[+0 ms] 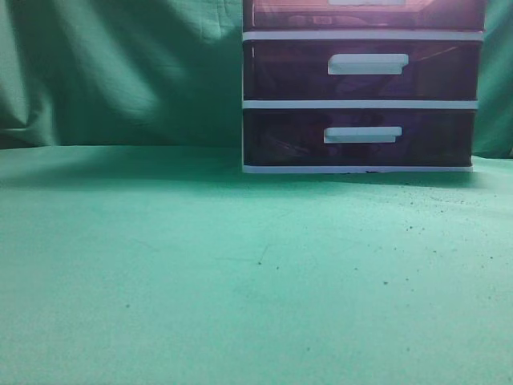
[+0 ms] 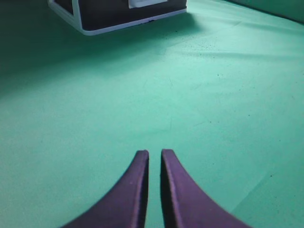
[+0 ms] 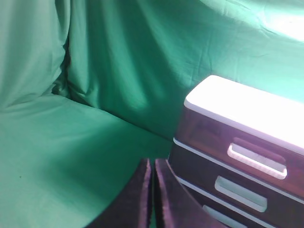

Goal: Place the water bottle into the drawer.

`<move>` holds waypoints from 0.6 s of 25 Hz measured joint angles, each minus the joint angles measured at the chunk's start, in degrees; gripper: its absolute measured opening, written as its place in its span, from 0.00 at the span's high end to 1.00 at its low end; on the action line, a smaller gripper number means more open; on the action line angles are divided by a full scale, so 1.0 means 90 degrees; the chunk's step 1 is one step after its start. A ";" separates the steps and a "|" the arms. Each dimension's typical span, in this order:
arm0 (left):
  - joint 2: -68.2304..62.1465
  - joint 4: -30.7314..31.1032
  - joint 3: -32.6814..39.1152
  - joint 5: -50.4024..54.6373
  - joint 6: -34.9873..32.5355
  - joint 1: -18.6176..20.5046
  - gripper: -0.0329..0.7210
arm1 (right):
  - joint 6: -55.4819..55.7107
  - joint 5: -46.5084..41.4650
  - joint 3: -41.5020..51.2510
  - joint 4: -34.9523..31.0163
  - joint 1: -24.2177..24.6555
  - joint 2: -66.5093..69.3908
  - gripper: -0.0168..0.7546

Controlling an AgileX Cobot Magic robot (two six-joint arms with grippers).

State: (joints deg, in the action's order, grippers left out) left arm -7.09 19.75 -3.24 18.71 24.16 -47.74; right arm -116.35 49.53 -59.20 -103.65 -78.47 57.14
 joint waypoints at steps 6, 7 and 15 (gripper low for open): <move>0.0000 0.0000 0.0000 -0.0077 0.0000 0.0000 0.88 | 0.0068 0.0000 0.0000 0.0000 0.0000 0.0000 0.98; 0.0000 0.0000 0.0000 -0.0077 0.0000 0.0000 0.88 | 0.0078 0.0000 0.0000 0.0000 0.0000 0.0000 0.98; 0.0000 0.0000 0.0000 -0.0077 0.0000 0.0000 0.88 | 0.0362 -0.0422 0.0000 0.0000 0.0000 0.0000 0.98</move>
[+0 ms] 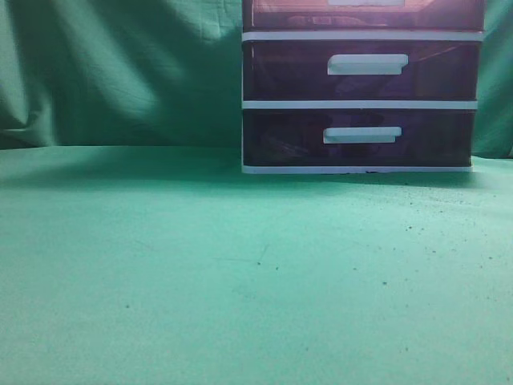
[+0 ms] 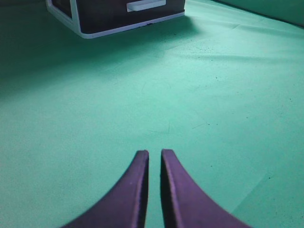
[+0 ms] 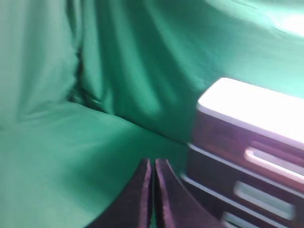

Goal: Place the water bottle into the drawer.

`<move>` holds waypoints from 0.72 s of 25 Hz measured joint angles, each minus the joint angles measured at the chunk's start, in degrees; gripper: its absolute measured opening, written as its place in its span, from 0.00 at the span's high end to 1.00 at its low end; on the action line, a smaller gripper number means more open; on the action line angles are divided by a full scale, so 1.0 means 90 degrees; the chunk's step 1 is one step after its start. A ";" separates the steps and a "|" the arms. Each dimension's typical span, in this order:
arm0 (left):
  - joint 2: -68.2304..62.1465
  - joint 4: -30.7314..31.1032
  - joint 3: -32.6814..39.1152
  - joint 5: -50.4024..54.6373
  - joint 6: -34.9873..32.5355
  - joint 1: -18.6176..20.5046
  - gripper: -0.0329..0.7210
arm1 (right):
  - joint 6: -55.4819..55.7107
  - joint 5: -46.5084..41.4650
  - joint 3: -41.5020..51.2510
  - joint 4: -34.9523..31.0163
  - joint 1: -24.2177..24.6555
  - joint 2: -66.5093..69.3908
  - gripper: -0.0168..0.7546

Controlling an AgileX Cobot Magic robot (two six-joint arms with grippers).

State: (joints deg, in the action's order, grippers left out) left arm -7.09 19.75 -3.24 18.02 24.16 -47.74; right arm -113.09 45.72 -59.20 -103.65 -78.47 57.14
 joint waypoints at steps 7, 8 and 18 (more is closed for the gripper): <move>0.0000 0.0000 0.0000 0.0000 0.0000 0.0000 0.88 | 0.1709 -0.2673 0.0011 0.0936 0.0000 0.0000 0.98; 0.0000 0.0000 0.0000 0.0000 0.0000 0.0000 0.88 | 0.2080 -0.3140 0.0011 0.1469 0.0000 0.0000 0.98; 0.0000 0.0000 0.0000 -0.0010 0.0000 0.0000 0.88 | 0.8926 -0.7869 0.0024 0.8811 0.1212 0.0000 0.98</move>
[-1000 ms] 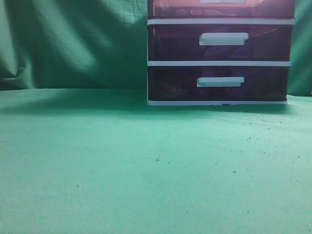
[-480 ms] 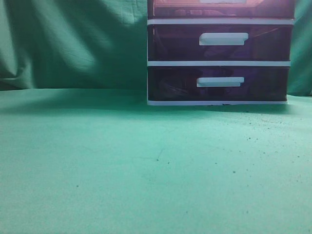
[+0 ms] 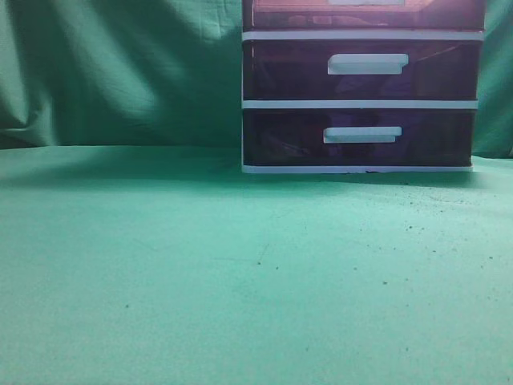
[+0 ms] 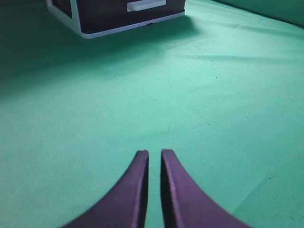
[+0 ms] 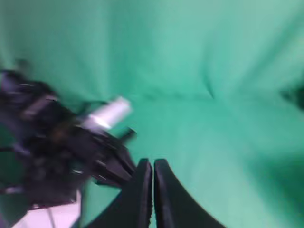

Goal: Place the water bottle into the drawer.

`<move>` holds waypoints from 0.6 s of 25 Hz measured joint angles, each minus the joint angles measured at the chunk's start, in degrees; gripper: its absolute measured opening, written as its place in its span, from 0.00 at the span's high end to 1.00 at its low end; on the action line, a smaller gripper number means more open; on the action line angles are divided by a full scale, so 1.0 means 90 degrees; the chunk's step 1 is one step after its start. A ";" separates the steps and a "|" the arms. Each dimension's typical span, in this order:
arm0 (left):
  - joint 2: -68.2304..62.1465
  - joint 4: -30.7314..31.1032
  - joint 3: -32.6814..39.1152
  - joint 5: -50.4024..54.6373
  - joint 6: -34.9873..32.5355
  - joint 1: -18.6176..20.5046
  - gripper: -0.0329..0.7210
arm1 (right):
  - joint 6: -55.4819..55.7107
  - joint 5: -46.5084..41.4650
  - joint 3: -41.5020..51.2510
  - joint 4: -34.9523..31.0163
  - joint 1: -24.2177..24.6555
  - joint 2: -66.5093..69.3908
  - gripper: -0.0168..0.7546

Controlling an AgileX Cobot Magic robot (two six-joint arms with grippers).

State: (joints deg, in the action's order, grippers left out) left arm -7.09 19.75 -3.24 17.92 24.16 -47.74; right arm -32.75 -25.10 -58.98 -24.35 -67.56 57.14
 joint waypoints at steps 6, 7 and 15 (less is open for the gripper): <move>0.0000 0.0000 0.0000 0.0000 0.0000 0.0000 0.88 | 0.2640 -0.0835 0.0000 0.1446 0.1879 -0.0085 0.98; 0.0000 0.0000 0.0000 0.0000 0.0000 0.0000 0.88 | 0.2886 -0.0859 0.0000 0.1678 0.2117 -0.0144 0.98; 0.0000 0.0000 0.0000 0.0000 0.0000 0.0000 0.88 | 0.3786 -0.1247 0.0276 0.2613 0.4263 -0.1418 0.98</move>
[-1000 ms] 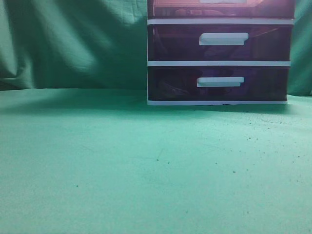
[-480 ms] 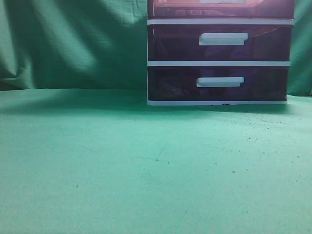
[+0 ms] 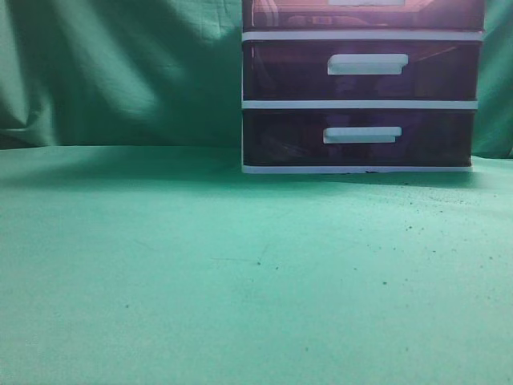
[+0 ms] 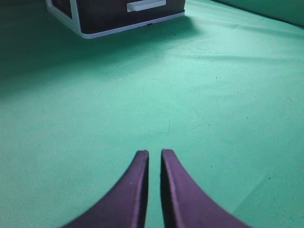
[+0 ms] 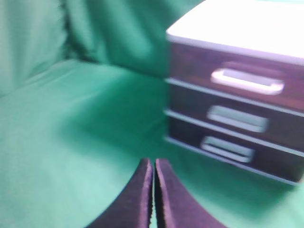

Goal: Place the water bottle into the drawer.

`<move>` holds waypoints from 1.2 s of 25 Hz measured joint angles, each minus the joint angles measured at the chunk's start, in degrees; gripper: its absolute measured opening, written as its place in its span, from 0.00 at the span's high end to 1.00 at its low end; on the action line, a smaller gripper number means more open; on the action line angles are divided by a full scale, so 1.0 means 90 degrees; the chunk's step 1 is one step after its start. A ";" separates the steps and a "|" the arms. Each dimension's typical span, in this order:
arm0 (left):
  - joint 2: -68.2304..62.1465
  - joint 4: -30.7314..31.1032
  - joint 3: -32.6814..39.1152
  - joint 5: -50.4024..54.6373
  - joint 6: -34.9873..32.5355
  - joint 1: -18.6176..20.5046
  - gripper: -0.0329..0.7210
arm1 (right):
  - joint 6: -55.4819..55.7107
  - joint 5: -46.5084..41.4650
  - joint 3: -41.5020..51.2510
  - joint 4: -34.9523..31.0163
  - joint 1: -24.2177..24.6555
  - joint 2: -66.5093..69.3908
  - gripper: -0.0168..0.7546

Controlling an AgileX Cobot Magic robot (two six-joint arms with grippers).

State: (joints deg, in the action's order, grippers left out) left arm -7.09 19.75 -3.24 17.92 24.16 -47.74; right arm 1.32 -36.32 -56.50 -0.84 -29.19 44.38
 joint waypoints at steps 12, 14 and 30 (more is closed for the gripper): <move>0.0000 0.0000 0.0000 0.0000 0.0000 0.0000 0.88 | 0.0054 0.0778 0.2709 0.0173 0.2864 -0.3269 0.98; 0.0000 0.0000 0.0000 0.0000 0.0000 0.0000 0.88 | 0.0054 0.0801 0.3148 0.0206 0.3097 -0.3786 0.92; 0.0000 0.0000 0.0000 -0.0013 0.0000 0.0000 0.88 | 0.0181 0.2380 0.6424 0.0408 0.3288 -0.4994 0.92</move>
State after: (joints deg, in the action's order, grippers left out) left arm -7.09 19.75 -3.24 17.81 24.16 -47.74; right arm 2.94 -14.90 1.32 2.83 0.40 -0.56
